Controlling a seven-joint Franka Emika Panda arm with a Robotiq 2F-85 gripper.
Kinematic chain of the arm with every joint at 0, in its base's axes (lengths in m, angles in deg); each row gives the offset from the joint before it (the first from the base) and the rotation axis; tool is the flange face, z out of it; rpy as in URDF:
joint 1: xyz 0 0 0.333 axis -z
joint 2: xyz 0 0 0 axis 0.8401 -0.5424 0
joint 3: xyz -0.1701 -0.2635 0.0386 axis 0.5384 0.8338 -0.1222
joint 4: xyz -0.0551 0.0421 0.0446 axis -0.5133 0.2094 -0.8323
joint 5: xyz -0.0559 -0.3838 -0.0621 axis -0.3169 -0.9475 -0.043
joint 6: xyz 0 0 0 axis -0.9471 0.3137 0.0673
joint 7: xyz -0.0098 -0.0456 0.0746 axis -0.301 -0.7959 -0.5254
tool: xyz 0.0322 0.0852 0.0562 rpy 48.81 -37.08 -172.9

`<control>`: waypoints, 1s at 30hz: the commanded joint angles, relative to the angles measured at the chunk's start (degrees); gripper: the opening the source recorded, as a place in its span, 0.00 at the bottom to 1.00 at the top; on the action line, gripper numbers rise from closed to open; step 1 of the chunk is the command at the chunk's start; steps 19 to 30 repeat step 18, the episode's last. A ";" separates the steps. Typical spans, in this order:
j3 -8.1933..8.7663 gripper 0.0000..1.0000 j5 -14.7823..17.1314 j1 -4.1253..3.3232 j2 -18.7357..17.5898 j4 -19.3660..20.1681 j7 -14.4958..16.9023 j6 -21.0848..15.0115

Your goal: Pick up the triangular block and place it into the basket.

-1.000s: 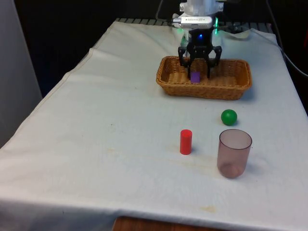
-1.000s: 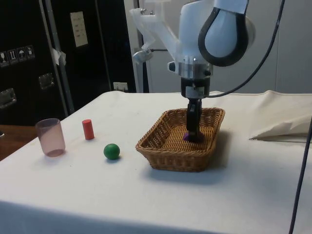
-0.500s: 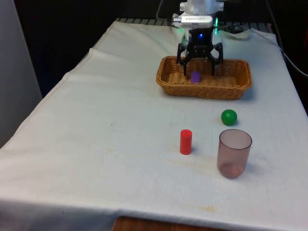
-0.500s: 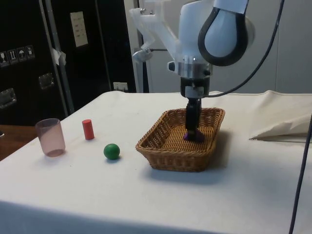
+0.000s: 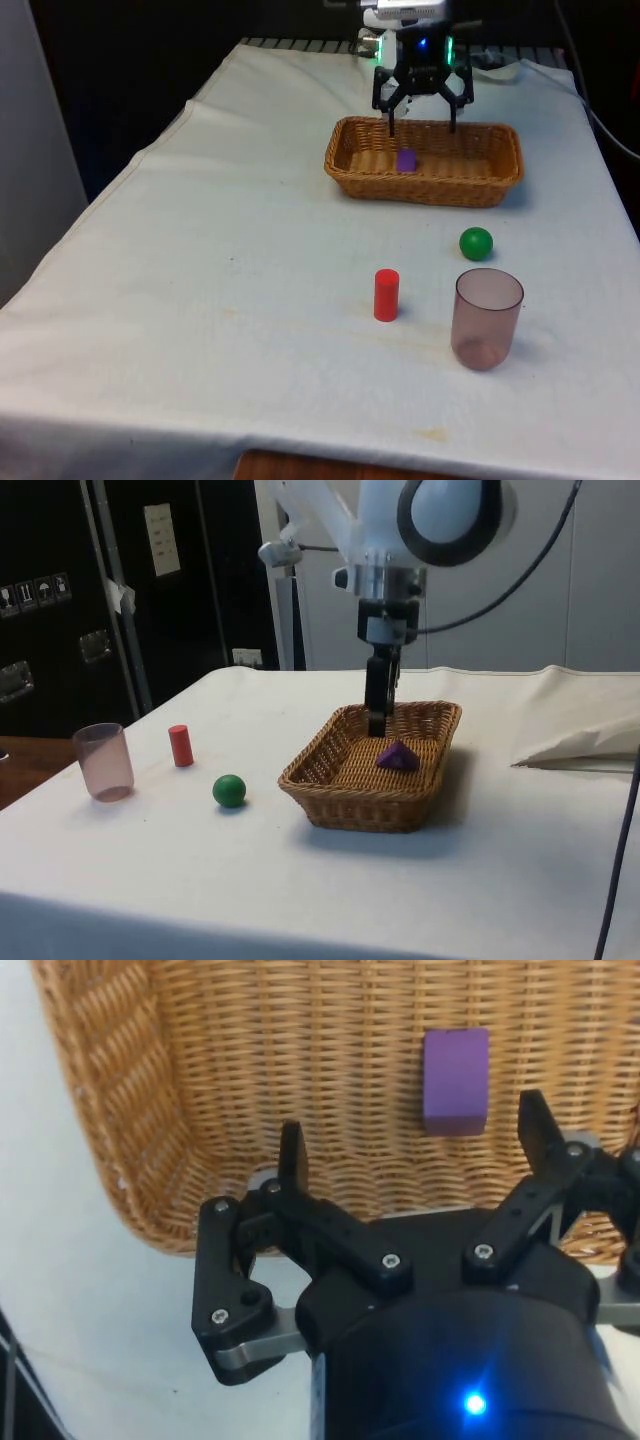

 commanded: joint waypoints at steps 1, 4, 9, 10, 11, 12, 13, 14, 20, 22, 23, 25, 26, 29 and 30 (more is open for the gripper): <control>0.23 1.00 -1.95 0.40 0.17 -0.52 -1.20 1.03; 0.17 1.00 -2.12 0.52 0.92 -0.92 -1.32 2.06; 0.00 1.00 -2.46 0.69 2.98 -2.12 -1.55 5.10; 0.06 1.00 -0.23 0.00 3.38 -1.95 0.00 4.87; -0.11 1.00 -2.46 0.63 3.09 -2.23 -1.72 5.44; -0.23 1.00 -2.52 0.52 3.09 -2.41 -1.89 5.67; -0.52 1.00 -2.81 0.40 2.98 -2.64 -2.41 6.02; -0.52 1.00 -2.81 0.40 3.09 -2.64 -2.41 6.19; -0.46 1.00 -1.20 0.00 3.72 -2.46 -1.20 6.53; -0.46 1.00 -1.20 0.00 3.72 -2.46 -1.20 6.53; -0.46 1.00 -1.20 0.00 3.72 -2.46 -1.20 6.53; -0.46 1.00 -1.20 0.00 3.72 -2.46 -1.20 6.53; -0.46 1.00 -1.20 0.00 3.72 -2.46 -1.20 6.53; -0.46 1.00 -1.20 0.00 3.72 -2.46 -1.20 6.53; -0.46 1.00 -1.20 0.00 3.72 -2.46 -1.20 6.53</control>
